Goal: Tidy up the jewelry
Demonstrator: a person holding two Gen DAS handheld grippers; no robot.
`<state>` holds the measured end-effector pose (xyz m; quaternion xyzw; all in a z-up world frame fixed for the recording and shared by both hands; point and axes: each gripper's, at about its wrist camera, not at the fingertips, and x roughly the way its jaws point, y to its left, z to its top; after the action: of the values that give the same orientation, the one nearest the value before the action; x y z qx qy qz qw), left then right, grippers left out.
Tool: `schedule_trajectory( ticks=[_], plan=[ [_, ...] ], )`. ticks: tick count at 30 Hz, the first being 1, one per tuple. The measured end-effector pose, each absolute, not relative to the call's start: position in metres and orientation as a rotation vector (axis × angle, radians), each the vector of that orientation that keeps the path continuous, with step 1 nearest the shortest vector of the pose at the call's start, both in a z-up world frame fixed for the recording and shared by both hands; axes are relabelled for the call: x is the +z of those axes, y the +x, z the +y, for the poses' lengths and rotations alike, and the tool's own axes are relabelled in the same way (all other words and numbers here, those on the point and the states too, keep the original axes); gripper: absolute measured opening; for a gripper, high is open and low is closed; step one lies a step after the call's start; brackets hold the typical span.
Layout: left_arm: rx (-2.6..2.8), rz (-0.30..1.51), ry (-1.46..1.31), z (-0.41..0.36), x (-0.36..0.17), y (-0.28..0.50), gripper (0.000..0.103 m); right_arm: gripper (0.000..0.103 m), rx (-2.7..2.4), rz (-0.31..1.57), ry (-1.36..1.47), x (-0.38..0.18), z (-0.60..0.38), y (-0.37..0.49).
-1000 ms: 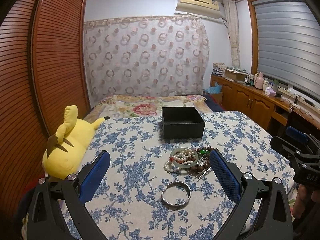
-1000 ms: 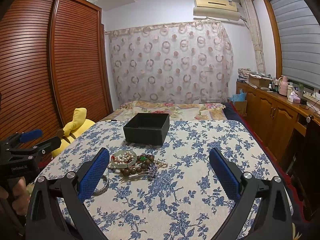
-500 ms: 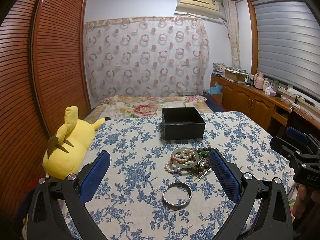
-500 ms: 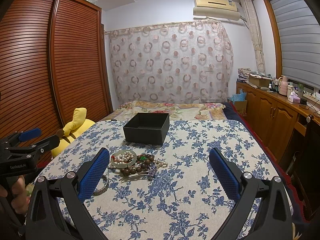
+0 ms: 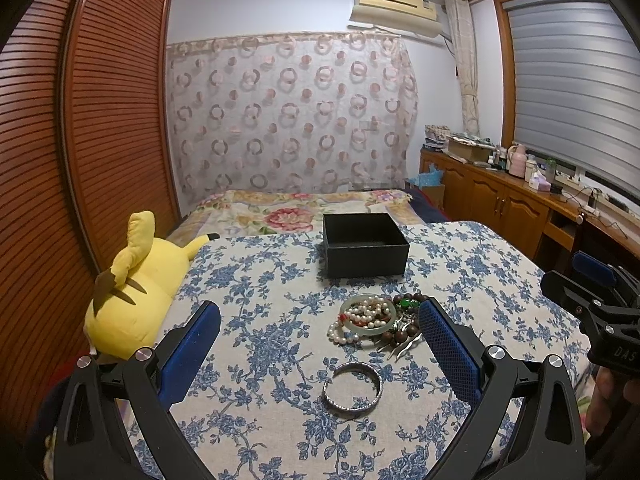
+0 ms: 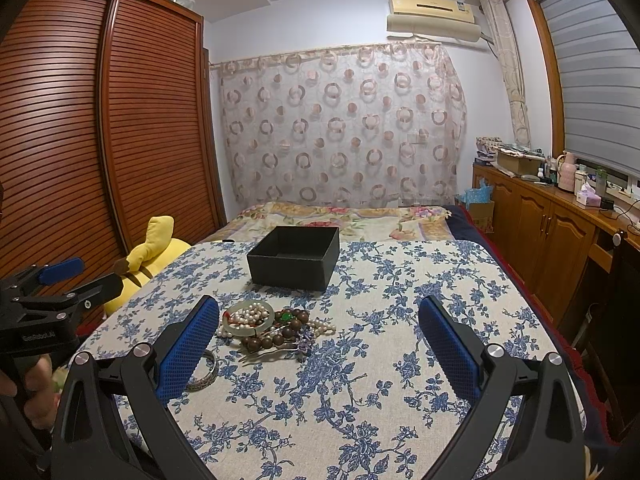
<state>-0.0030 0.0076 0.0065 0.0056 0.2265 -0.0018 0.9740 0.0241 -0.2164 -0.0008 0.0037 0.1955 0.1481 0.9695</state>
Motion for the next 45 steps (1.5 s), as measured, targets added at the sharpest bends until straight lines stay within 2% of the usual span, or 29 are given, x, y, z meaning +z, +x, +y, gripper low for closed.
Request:
schedule_trajectory(
  ticks=[14, 17, 20, 35, 36, 38, 43, 45],
  plan=[
    [-0.028, 0.497, 0.015, 0.004, -0.008, 0.005, 0.096, 0.101, 0.314, 0.419, -0.002, -0.010, -0.213, 0.024],
    [-0.051, 0.524, 0.014, 0.005, -0.017, 0.009, 0.096, 0.096, 0.329, 0.434, -0.008, -0.017, -0.212, 0.027],
    [-0.072, 0.567, 0.015, 0.006, -0.031, 0.015, 0.096, 0.087, 0.341, 0.463, -0.021, -0.025, -0.211, 0.034],
    [-0.208, 0.783, 0.019, 0.001, -0.092, 0.047, 0.096, 0.086, 0.429, 0.535, -0.067, -0.056, -0.199, 0.057],
    [-0.215, 0.795, 0.018, 0.000, -0.094, 0.050, 0.095, 0.086, 0.429, 0.540, -0.073, -0.058, -0.198, 0.059],
    [-0.233, 0.830, 0.008, 0.000, -0.102, 0.058, 0.086, 0.086, 0.425, 0.550, -0.079, -0.061, -0.198, 0.063],
    [-0.241, 0.862, 0.006, -0.002, -0.112, 0.066, 0.081, 0.086, 0.416, 0.563, -0.095, -0.064, -0.197, 0.071],
    [-0.235, 0.855, 0.031, -0.005, -0.112, 0.066, 0.075, 0.086, 0.423, 0.571, -0.103, -0.064, -0.195, 0.076]
  ],
)
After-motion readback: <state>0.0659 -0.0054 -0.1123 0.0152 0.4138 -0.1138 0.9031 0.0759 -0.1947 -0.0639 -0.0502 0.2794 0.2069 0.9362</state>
